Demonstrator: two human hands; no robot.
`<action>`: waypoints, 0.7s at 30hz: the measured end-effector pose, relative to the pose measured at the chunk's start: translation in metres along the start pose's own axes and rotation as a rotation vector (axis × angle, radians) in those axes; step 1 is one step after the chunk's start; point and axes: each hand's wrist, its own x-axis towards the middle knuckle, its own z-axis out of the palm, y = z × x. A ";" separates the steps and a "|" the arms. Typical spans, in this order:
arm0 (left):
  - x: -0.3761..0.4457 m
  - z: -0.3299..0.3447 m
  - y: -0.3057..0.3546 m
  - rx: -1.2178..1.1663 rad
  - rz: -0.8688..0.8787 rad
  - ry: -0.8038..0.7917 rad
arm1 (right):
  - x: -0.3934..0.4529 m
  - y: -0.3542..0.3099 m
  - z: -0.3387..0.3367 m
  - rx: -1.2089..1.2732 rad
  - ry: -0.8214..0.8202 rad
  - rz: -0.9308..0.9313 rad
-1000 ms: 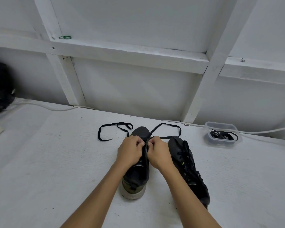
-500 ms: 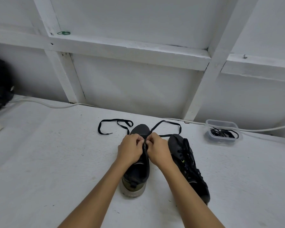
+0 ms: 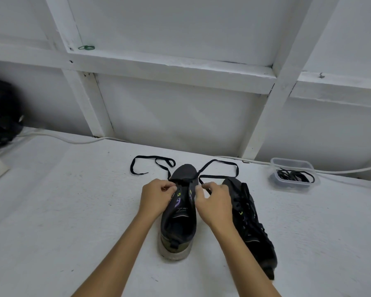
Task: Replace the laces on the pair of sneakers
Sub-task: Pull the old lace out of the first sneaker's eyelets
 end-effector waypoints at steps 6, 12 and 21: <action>0.008 -0.001 0.003 0.005 0.090 -0.031 | -0.018 -0.013 0.007 0.106 -0.262 0.003; 0.019 -0.005 0.006 0.260 0.339 -0.102 | -0.017 -0.010 0.011 0.092 -0.269 0.016; 0.039 -0.015 0.024 0.485 0.409 -0.245 | -0.016 -0.014 0.019 0.092 -0.271 0.005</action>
